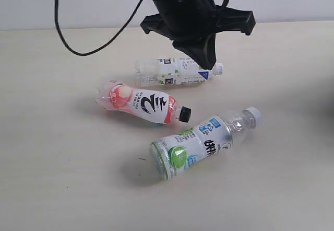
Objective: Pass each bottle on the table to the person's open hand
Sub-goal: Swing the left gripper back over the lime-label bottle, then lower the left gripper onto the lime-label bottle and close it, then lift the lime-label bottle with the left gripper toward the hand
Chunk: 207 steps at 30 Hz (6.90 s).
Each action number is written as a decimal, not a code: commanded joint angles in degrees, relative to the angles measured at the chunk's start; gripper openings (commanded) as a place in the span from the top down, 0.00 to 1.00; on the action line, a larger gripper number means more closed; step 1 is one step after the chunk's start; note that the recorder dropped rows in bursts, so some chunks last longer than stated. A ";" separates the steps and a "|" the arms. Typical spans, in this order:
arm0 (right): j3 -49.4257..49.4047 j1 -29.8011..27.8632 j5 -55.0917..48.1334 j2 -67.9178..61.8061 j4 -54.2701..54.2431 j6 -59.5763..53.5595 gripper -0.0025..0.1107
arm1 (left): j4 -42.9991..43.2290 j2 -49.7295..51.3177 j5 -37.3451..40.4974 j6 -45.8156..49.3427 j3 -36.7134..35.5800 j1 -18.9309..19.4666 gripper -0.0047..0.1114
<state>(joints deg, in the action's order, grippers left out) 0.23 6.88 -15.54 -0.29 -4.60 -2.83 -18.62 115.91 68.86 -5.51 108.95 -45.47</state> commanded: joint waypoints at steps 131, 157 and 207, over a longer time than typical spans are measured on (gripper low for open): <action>-0.23 -0.26 0.28 0.29 0.20 -0.06 0.98 | 11.76 4.14 -18.66 26.69 -24.12 -8.46 0.24; -0.23 -0.26 0.28 0.29 0.20 -0.06 0.98 | 11.13 5.25 -13.47 25.73 -24.12 -8.58 0.96; -0.23 -0.26 0.28 0.29 0.20 -0.06 0.98 | -32.43 8.78 -44.76 -10.01 -6.22 -7.01 0.96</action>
<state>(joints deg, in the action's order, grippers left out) 0.23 6.88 -15.54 -0.29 -4.60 -2.83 -47.26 122.25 24.32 -16.13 100.97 -53.13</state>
